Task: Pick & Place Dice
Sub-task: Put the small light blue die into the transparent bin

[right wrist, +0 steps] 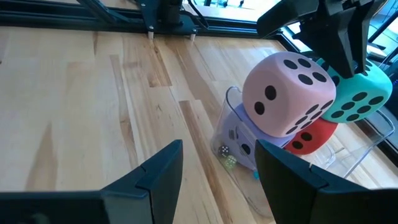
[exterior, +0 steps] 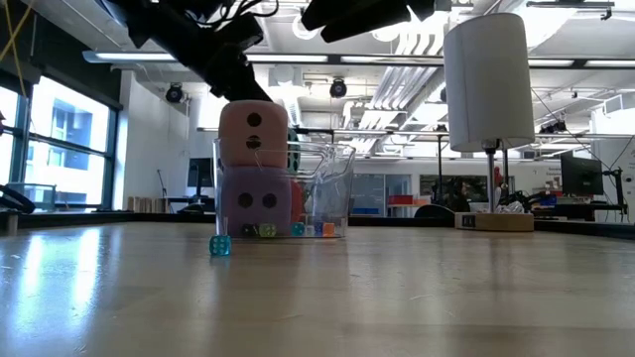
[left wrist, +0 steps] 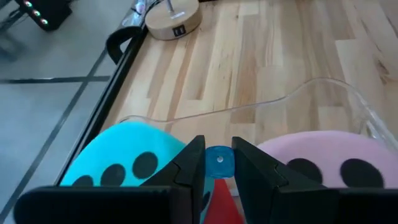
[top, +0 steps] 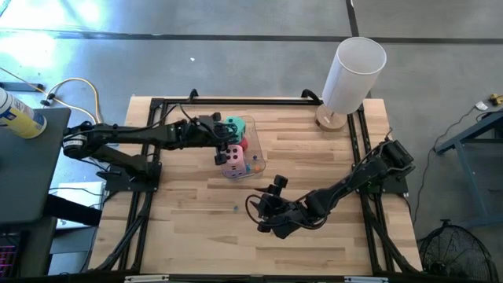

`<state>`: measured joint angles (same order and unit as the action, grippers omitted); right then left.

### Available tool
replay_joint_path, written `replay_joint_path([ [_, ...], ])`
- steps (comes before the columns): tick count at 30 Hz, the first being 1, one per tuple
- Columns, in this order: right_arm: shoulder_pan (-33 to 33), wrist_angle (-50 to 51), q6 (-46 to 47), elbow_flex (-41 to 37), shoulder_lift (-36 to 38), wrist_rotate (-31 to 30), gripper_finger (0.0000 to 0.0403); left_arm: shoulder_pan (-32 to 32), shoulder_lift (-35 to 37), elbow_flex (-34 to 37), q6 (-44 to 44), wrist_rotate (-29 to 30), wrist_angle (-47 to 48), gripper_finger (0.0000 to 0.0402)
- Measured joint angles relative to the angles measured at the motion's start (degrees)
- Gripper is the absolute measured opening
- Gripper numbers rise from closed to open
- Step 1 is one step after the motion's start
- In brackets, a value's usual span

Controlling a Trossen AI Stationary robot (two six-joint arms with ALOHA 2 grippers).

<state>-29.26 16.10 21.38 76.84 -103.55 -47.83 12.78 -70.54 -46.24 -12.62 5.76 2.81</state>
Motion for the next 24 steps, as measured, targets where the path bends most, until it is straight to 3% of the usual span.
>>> replay_joint_path([
  [11,0.00,0.00,-0.03,0.00,-0.02,0.00,0.0192,1.07,0.00,0.00,7.62,-0.06,0.61,0.0081],
  [24,0.00,0.00,-0.03,0.00,-0.02,0.02,0.0192,0.81,0.04,0.00,13.79,-0.24,0.55,0.0170],
])
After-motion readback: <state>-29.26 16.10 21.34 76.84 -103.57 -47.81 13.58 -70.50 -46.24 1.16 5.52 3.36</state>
